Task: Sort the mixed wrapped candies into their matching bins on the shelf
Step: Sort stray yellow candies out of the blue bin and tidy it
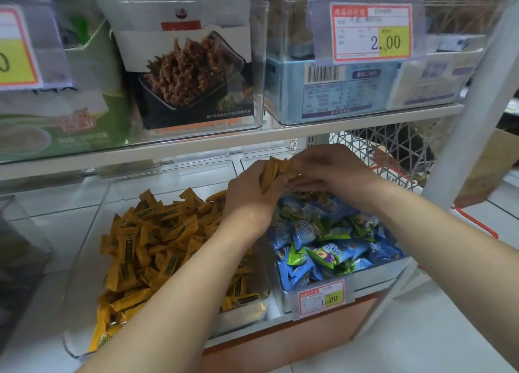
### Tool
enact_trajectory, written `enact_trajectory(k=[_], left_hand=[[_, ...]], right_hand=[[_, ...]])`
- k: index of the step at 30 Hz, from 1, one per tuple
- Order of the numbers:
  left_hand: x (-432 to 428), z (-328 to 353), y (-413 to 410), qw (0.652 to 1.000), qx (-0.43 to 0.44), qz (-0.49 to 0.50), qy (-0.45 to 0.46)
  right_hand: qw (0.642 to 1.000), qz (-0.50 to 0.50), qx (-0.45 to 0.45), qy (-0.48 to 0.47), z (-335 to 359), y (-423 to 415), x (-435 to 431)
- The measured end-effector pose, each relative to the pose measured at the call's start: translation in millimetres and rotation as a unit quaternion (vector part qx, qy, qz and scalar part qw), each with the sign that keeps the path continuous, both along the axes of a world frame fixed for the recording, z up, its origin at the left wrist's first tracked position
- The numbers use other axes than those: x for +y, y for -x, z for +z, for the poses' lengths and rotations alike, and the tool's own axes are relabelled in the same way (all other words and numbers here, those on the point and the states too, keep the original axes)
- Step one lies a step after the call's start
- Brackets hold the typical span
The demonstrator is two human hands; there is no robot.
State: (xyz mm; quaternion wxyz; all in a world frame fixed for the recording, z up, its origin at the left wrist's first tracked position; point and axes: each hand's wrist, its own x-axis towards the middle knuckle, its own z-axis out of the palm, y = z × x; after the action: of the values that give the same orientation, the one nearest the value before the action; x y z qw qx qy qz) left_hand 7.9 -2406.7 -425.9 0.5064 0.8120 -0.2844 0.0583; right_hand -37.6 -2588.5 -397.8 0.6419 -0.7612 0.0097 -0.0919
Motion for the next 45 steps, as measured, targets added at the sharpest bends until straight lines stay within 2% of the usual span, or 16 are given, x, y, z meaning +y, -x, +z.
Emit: enact_trajectory(k=[1, 3, 5, 6, 8, 9, 12, 19, 26, 31, 35, 39, 42, 45], left_hand=[[2.1, -1.4, -1.7, 1.0, -0.007, 0.004, -0.014], [6.7, -3.1, -3.9, 0.999, -0.017, 0.011, -0.043], [8.8, -4.5, -5.1, 0.998, -0.018, 0.011, -0.051], [9.0, -4.9, -5.2, 0.999, -0.015, 0.008, -0.051], [9.8, -6.1, -5.8, 0.999, -0.011, 0.002, -0.052], [10.0, -6.7, -6.2, 0.999, -0.01, -0.001, -0.054], [11.2, -7.9, -7.1, 0.999, -0.01, -0.009, -0.05], [14.8, -8.8, -8.4, 0.999, -0.011, -0.015, -0.046], [11.4, -10.1, -9.9, 0.999, -0.01, -0.007, -0.048], [9.3, -7.7, -9.2, 0.999, 0.001, 0.011, -0.04], [10.9, -3.5, -6.5, 0.999, 0.006, 0.024, -0.033], [15.0, -0.8, -4.4, 0.999, 0.011, 0.035, -0.027], [17.7, 0.2, -2.3, 0.999, 0.009, 0.044, -0.022], [17.3, 0.1, -1.5, 0.998, 0.028, 0.042, -0.029]], right_hand=[[0.999, -0.018, 0.004, 0.05, -0.6, -4.3, -8.2], [0.971, -0.052, 0.018, 0.233, -5.9, -14.6, -27.9], [0.906, -0.004, 0.086, 0.414, -15.0, -25.6, -46.6], [0.86, 0.034, 0.138, 0.49, -19.9, -31.2, -53.7], [0.771, 0.086, 0.236, 0.585, -28.6, -39.1, -63.1], [0.755, 0.092, 0.261, 0.594, -30.6, -41.2, -65.4], [0.782, 0.102, 0.266, 0.555, -31.0, -46.0, -68.1], [0.756, 0.105, 0.279, 0.582, -44.9, -60.3, -66.9], [0.84, 0.073, 0.205, 0.497, -45.5, -53.4, -68.4], [0.921, -0.017, 0.141, 0.362, -29.2, -39.8, -67.1], [0.948, -0.07, 0.1, 0.295, -16.6, -23.8, -62.5], [0.974, -0.136, 0.04, 0.179, -4.3, -5.7, -58.8], [0.974, -0.142, 0.055, 0.167, -2.6, 1.5, -53.1], [0.981, -0.159, 0.059, 0.097, -5.3, 4.1, -45.0]])
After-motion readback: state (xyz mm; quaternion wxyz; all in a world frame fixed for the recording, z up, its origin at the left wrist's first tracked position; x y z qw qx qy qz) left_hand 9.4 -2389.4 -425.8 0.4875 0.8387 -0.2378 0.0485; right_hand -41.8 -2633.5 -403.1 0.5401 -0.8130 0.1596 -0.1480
